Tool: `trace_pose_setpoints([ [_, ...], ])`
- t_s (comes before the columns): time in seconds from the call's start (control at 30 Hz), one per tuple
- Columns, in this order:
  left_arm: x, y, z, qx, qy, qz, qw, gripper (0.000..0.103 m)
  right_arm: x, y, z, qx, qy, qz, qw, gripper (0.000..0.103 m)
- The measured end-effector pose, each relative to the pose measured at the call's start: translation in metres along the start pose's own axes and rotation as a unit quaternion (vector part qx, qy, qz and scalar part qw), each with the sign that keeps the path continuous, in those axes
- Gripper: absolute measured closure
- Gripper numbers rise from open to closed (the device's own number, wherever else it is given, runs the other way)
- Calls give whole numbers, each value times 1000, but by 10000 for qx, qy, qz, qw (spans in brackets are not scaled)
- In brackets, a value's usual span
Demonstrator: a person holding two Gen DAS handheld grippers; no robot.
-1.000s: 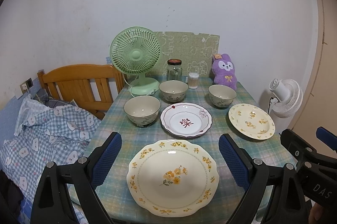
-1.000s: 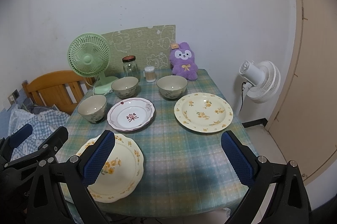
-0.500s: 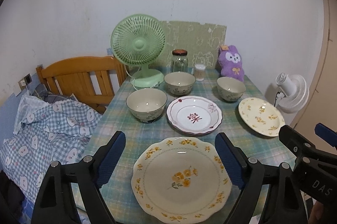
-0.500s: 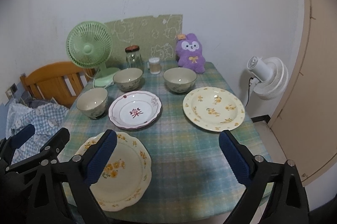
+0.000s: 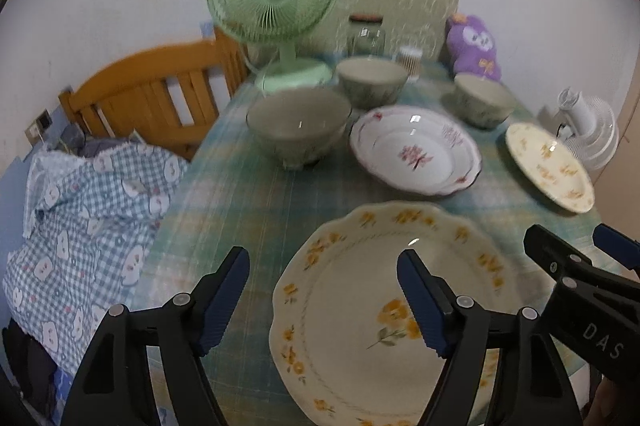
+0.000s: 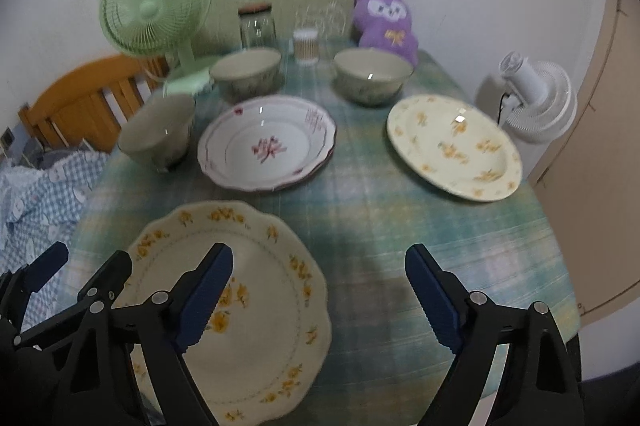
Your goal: Organize plates and bowls
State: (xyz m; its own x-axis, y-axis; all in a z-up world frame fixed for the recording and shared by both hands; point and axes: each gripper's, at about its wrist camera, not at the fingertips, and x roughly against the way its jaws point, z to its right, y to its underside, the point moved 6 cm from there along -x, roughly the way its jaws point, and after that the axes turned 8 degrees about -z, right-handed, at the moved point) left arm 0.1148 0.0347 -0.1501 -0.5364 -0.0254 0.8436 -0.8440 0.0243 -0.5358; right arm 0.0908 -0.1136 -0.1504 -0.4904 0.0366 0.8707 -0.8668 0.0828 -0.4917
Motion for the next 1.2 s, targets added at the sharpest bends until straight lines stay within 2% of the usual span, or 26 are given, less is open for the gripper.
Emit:
trace_pose_setpoints([
  [0.33,-60,12,-17,24,54,-663,9978,29,-60,7,-23,192,79,-674,9975,17],
  [0.63,-82,16,-10,-92,399,-1089,9932,38,-89,18,-24,78,121,-1343,9908,29],
  [0.87,-90,13,-6,-156,580,-1257,9902,39,-96,20,-22,-69,214,-1590,9870,34],
  [1.2,-90,12,-4,-143,512,-1387,9889,37,-101,15,-16,-211,141,-1710,9849,34],
])
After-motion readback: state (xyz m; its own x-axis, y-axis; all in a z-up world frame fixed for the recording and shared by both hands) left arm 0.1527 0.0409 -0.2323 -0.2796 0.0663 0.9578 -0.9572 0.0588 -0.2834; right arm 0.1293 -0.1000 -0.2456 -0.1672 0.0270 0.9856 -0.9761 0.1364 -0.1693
